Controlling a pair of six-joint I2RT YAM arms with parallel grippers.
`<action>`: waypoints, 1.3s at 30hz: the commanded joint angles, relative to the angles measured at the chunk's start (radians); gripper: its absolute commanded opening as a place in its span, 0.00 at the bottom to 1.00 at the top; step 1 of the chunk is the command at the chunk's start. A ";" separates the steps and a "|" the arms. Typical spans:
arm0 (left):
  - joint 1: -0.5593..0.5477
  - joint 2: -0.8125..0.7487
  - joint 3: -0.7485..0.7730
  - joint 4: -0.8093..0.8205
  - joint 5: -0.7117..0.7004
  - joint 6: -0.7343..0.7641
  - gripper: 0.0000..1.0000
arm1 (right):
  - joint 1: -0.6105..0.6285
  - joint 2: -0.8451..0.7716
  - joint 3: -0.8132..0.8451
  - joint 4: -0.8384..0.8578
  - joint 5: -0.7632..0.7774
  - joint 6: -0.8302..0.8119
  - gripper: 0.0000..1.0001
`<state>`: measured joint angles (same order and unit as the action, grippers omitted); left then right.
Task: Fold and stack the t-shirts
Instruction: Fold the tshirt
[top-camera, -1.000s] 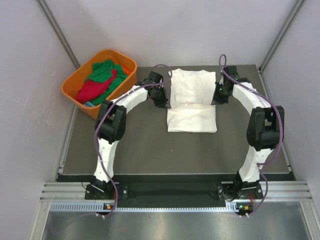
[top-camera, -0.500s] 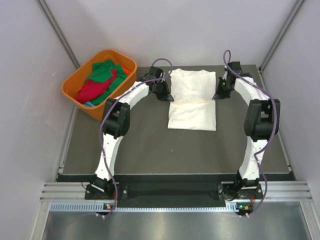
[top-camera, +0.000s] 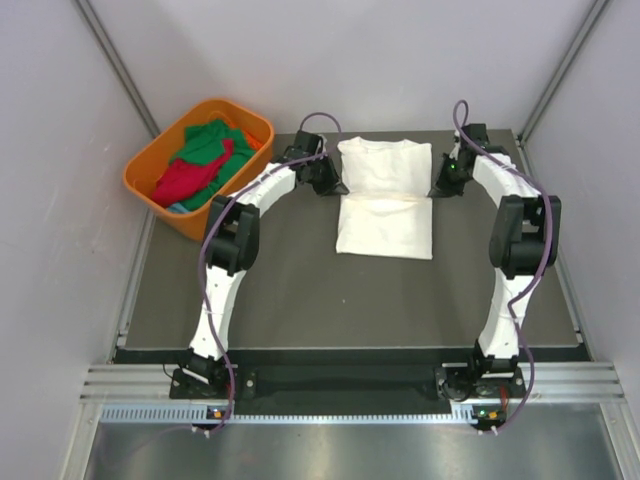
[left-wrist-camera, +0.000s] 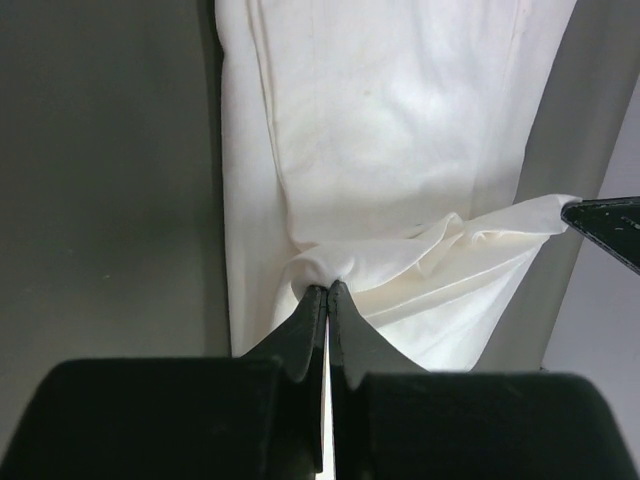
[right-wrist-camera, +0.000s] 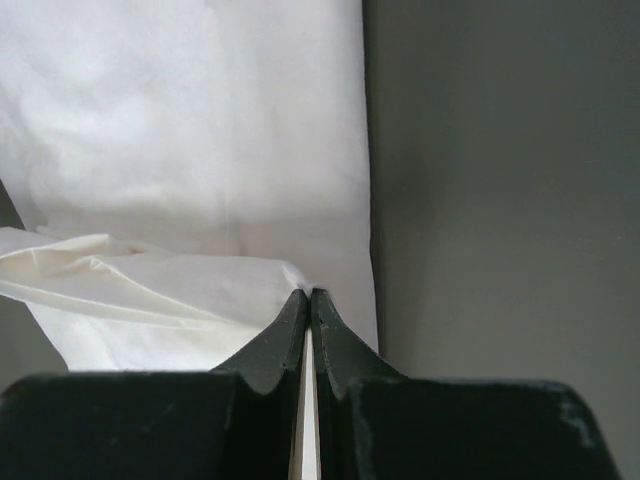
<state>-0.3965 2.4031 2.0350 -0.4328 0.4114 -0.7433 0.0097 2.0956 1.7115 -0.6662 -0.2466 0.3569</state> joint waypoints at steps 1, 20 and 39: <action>0.011 0.007 0.039 0.092 -0.002 -0.018 0.00 | -0.037 0.004 0.065 0.054 0.000 0.008 0.00; 0.051 0.041 0.062 0.135 0.023 -0.038 0.43 | -0.043 0.153 0.227 0.045 -0.077 0.027 0.14; -0.074 -0.459 -0.585 0.218 -0.016 0.167 0.57 | -0.063 -0.273 -0.334 0.065 -0.164 -0.162 0.52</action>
<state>-0.4541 1.9781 1.5108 -0.2790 0.4168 -0.6247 -0.0380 1.8469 1.4353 -0.6395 -0.3660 0.2737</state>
